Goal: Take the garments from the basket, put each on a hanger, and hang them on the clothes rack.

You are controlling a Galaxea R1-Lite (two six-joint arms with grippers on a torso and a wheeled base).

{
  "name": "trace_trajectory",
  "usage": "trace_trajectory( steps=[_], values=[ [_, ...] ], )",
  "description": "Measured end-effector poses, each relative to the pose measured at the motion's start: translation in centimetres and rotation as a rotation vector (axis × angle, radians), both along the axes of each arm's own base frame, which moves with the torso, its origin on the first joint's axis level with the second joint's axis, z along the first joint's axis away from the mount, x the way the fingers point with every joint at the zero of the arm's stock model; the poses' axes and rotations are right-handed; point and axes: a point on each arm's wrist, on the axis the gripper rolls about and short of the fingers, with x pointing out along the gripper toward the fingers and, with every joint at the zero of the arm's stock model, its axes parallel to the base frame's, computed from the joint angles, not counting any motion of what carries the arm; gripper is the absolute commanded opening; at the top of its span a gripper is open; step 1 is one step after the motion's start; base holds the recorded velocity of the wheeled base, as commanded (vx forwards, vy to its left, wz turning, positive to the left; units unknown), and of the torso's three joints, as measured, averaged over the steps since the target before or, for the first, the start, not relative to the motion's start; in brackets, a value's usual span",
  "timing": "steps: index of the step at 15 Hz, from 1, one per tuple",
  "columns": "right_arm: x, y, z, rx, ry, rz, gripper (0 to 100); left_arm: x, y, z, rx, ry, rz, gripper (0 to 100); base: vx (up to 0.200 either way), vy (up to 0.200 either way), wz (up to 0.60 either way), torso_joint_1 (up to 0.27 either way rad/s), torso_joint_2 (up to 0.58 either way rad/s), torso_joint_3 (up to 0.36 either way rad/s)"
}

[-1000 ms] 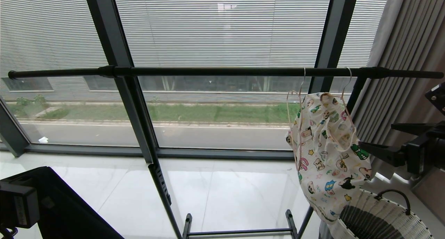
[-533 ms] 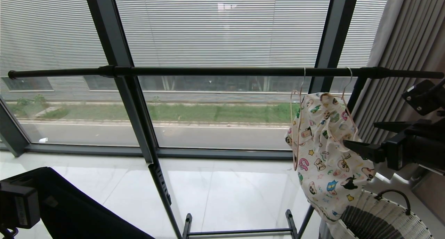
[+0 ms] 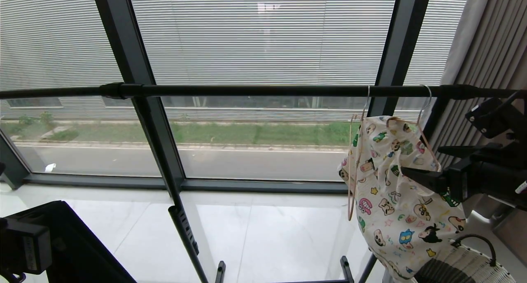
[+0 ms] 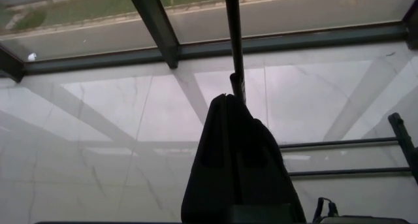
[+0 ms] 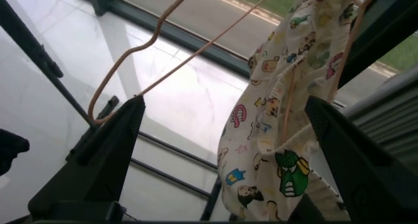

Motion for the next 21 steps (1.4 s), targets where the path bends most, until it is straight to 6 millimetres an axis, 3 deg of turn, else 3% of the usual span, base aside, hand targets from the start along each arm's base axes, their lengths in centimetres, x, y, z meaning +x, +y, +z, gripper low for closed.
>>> trace_trajectory(
  steps=[4,6,10,14,21],
  values=[
    [0.3,0.2,-0.2,0.022,0.021,-0.007,100,0.0,0.0,0.1,-0.003,-0.016,0.000,0,0.000,0.000,0.00,0.000,0.00,0.000],
    [0.9,1.3,-0.1,0.088,0.044,-0.033,100,0.0,0.0,0.3,-0.007,-0.037,0.000,0,0.000,0.000,0.00,0.000,0.00,0.000],
    [1.9,6.3,0.7,0.185,0.063,-0.137,100,0.0,0.0,0.3,-0.008,-0.042,0.002,0,0.000,0.000,0.00,0.000,0.00,0.000],
    [4.3,9.4,-0.2,0.158,0.097,-0.155,100,0.0,0.0,0.3,-0.009,-0.044,0.002,0,0.000,0.000,0.00,0.000,0.00,0.000],
    [6.2,10.2,-2.4,0.105,0.153,-0.186,100,-0.1,0.0,0.3,-0.009,-0.045,0.001,0,0.000,0.000,0.00,0.000,0.00,0.000]
  ],
)
